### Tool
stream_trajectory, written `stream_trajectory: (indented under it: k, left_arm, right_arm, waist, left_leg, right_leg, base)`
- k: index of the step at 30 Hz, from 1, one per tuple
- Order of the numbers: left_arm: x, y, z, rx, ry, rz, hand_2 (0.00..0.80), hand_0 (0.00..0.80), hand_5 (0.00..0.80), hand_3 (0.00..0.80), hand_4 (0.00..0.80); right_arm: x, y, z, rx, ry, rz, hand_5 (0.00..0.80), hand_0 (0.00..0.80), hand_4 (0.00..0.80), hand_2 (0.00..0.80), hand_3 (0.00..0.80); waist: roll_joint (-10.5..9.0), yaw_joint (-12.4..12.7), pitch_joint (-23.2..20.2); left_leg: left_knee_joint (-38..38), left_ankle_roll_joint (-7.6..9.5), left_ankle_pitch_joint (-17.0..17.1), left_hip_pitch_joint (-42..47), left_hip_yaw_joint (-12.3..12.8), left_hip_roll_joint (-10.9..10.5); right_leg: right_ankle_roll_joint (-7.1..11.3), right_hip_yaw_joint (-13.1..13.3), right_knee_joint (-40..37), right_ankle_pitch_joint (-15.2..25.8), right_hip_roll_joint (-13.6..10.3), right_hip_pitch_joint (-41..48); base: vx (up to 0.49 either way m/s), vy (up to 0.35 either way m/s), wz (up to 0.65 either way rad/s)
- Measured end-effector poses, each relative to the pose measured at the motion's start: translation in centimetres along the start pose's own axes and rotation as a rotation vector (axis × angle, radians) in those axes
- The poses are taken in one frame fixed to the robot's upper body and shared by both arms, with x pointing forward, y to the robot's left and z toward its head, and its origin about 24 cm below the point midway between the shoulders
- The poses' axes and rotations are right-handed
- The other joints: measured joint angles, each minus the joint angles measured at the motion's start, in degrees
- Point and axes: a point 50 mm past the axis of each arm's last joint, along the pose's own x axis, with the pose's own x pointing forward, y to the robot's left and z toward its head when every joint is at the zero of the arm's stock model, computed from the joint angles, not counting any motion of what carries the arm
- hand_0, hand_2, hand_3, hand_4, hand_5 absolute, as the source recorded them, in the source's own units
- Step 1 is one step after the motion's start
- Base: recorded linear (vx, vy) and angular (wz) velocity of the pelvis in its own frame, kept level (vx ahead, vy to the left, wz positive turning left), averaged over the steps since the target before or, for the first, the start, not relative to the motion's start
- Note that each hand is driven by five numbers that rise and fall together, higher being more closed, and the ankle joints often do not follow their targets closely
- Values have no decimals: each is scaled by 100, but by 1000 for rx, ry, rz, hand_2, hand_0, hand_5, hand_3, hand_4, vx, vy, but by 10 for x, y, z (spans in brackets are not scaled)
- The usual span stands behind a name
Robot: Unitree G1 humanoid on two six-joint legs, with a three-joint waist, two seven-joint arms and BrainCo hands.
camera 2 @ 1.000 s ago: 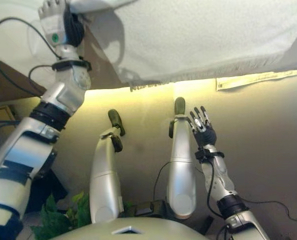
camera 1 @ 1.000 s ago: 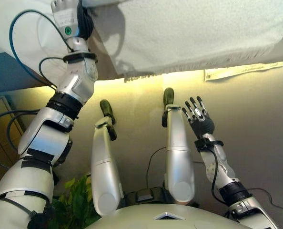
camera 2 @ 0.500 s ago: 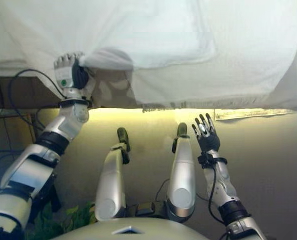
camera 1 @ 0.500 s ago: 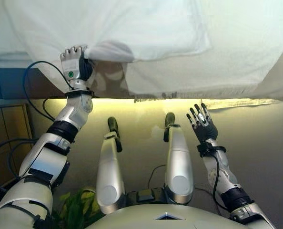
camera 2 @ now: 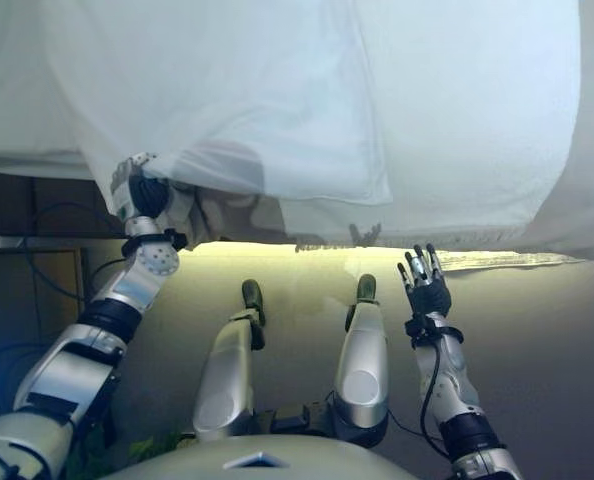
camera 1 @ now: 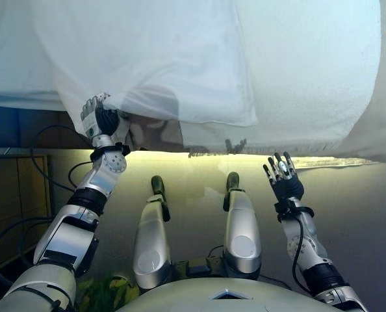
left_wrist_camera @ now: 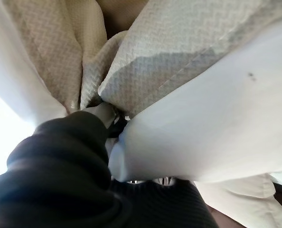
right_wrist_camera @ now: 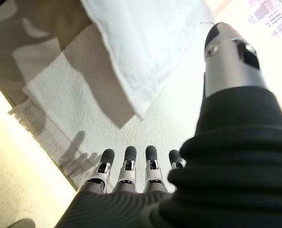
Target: Make the bed neatly
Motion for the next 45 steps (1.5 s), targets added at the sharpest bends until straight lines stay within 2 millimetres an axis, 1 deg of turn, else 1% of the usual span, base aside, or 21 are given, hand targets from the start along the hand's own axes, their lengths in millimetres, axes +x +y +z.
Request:
stream_trajectory:
  k: [1, 2, 5, 7, 9, 11, 13, 15, 19, 23, 30, 31, 32, 36, 39, 42, 45]
  left_arm:
    - [-1, -1, -1, 9, -3, -17, 800, 800, 800, 800, 800]
    - [-3, 0, -6, 23, 3, -32, 800, 800, 800, 800, 800]
    - [-10, 7, -25, 93, 29, -75, 800, 800, 800, 800, 800]
    - [-13, 14, -38, 140, 62, -93, 800, 800, 800, 800, 800]
    - [-13, 24, -51, 132, 135, -76, 800, 800, 800, 800, 800]
    - [-14, 35, -67, 87, 243, -44, 800, 800, 800, 800, 800]
    - [-18, 44, -83, 50, 347, -19, 800, 800, 800, 800, 800]
    - [-19, 53, -94, 58, 398, -7, 800, 800, 800, 800, 800]
    - [-16, 64, -101, 101, 414, -26, 800, 800, 800, 800, 800]
    - [-20, 64, -107, 121, 445, -59, 800, 800, 800, 800, 800]
    - [-20, 63, -109, 122, 457, -85, 800, 800, 800, 800, 800]
    - [-20, 63, -109, 122, 457, -86, 533, 533, 533, 533, 533]
    - [-20, 63, -109, 122, 457, -86, 0, 0, 0, 0, 0]
    - [-22, 63, -111, 127, 467, -89, 0, 0, 0, 0, 0]
    - [-26, 63, -116, 138, 496, -105, 0, 0, 0, 0, 0]
    - [-41, 61, -130, 133, 581, -168, 0, 0, 0, 0, 0]
    - [-64, 55, -147, 126, 671, -263, 0, 0, 0, 0, 0]
  right_arm:
    - [-1, -2, -1, -1, 6, -6, 0, 0, 0, 0, 0]
    - [-1, -3, -2, -7, 15, -8, 0, 0, 0, 0, 0]
    - [-3, -6, -5, -14, 37, -13, 0, 0, 0, 0, 0]
    - [-6, -12, -9, -19, 52, -31, 0, 0, 0, 0, 0]
    - [-10, -20, -12, -24, 71, -53, 0, 0, 0, 0, 0]
    - [-14, -27, -15, -25, 88, -76, 0, 0, 0, 0, 0]
    - [-20, -35, -20, -27, 109, -93, 0, 0, 0, 0, 0]
    - [-26, -41, -23, -28, 124, -109, 0, 0, 0, 0, 0]
    - [-29, -47, -26, -30, 138, -119, 0, 0, 0, 0, 0]
    - [-34, -52, -27, -31, 146, -130, 0, 0, 0, 0, 0]
    - [-41, -62, -28, -30, 152, -154, 0, 0, 0, 0, 0]
    - [-42, -63, -28, -30, 154, -155, 0, 0, 0, 0, 0]
    - [-43, -63, -28, -30, 156, -154, 0, 0, 0, 0, 0]
    - [-45, -64, -30, -32, 161, -155, 0, 0, 0, 0, 0]
    - [-47, -65, -30, -34, 165, -157, 0, 0, 0, 0, 0]
    - [-50, -67, -31, -36, 170, -165, 0, 0, 0, 0, 0]
    - [-52, -68, -32, -43, 181, -168, 0, 0, 0, 0, 0]
  waist:
    - [1, 65, -52]
    - [5, 63, -137]
    - [-28, 125, -433]
    - [-17, 171, -607]
    - [-14, 204, -656]
    - [-2, 201, -718]
    - [14, 210, -884]
    - [9, 210, -981]
    - [29, 208, -1141]
    - [66, 196, -1258]
    - [84, 195, -1296]
    - [84, 197, -1296]
    - [86, 198, -1297]
    - [86, 206, -1298]
    - [95, 215, -1313]
    - [129, 228, -1410]
    - [183, 296, -1559]
  left_leg:
    - [-35, 0, 0, 67, 0, 3]
    - [-51, 1, 0, 92, 2, 13]
    - [-219, 11, 9, 293, 39, 15]
    - [-330, 18, 13, 421, 92, 9]
    - [-426, 28, 20, 585, 117, 6]
    - [-504, 38, 28, 690, 117, 1]
    - [-576, 45, 34, 722, 113, -6]
    - [-636, 47, 38, 815, 115, -18]
    - [-707, 49, 41, 887, 110, -24]
    - [-795, 43, 50, 996, 109, -24]
    - [-836, 34, 56, 1071, 71, -21]
    - [-835, 33, 56, 1077, 63, -21]
    - [-832, 33, 56, 1078, 59, -21]
    - [-821, 30, 66, 1076, 13, -26]
    - [-826, 31, 87, 1073, -20, -30]
    - [-827, 33, 90, 1071, -37, -37]
    - [-861, 34, 90, 1073, -46, -42]
  right_leg:
    - [0, -30, -43, 0, 1, 82]
    - [4, -90, -102, 2, 3, 166]
    - [26, -114, -325, 46, 17, 380]
    - [51, -117, -508, 99, 26, 526]
    - [70, -147, -695, 165, 38, 728]
    - [85, -212, -883, 225, 44, 915]
    - [100, -261, -1065, 286, 55, 1020]
    - [117, -277, -1231, 326, 64, 1179]
    - [127, -343, -1412, 381, 79, 1323]
    - [132, -377, -1597, 441, 107, 1481]
    - [132, -411, -1650, 443, 122, 1592]
    - [132, -412, -1653, 443, 124, 1604]
    - [132, -412, -1655, 443, 126, 1608]
    - [132, -412, -1659, 443, 130, 1641]
    - [132, -413, -1661, 443, 132, 1660]
    - [133, -417, -1691, 443, 134, 1694]
    - [134, -419, -1708, 444, 134, 1707]
  base:
    - [120, 55, 9]
    - [121, 68, 10]
    - [115, 60, -1]
    - [123, 38, -7]
    - [125, 27, -1]
    - [104, 19, 6]
    - [95, 15, 5]
    - [68, 18, 5]
    - [49, 26, 4]
    - [42, 14, 0]
    - [32, -16, 2]
    - [-13, -5, 4]
    - [0, 0, 0]
    - [-5, -7, 4]
    - [-4, -14, 6]
    - [-11, -17, 5]
    - [-4, -2, 1]
